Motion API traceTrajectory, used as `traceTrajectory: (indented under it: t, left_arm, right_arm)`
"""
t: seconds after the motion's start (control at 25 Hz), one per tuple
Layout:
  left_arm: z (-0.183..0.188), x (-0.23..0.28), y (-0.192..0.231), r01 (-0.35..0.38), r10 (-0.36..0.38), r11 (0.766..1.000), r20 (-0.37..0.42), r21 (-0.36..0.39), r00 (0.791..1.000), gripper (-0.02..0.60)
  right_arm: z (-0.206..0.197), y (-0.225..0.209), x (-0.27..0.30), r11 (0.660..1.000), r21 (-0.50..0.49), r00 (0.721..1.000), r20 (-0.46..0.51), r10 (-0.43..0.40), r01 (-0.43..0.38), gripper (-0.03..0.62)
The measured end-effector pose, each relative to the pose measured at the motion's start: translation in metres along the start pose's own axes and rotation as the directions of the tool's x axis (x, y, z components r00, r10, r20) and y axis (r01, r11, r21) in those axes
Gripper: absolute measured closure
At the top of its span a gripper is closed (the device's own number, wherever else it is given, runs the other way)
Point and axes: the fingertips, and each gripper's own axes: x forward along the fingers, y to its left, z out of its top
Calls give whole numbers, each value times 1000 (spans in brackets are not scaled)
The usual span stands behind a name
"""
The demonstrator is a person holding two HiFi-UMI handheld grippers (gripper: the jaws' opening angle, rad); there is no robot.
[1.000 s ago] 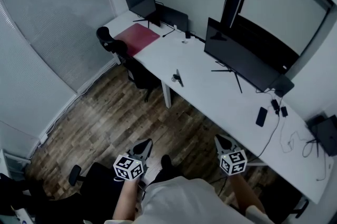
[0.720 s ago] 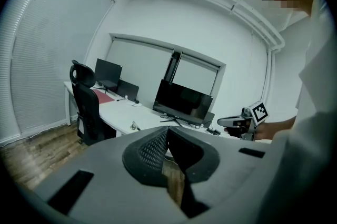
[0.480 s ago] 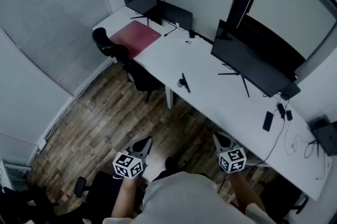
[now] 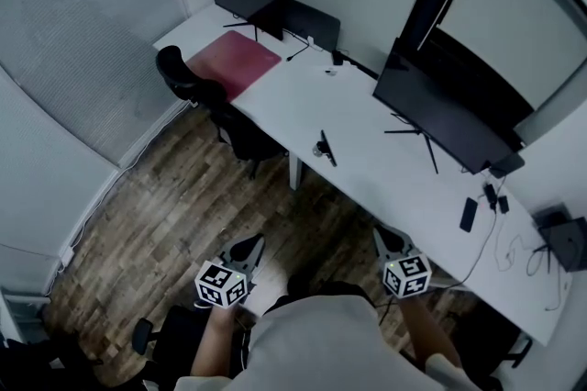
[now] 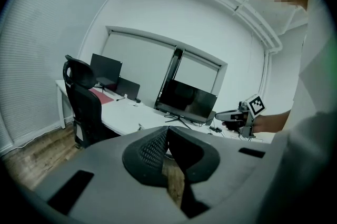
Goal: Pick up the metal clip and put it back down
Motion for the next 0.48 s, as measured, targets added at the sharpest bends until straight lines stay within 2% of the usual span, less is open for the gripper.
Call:
traceTrajectory:
  t: [0.48]
  left_arm:
    - [4, 44, 4, 34, -34, 999, -36, -12, 999, 549]
  right_arm:
    - [5, -32, 20, 999, 35, 1000, 0, -27, 27, 559]
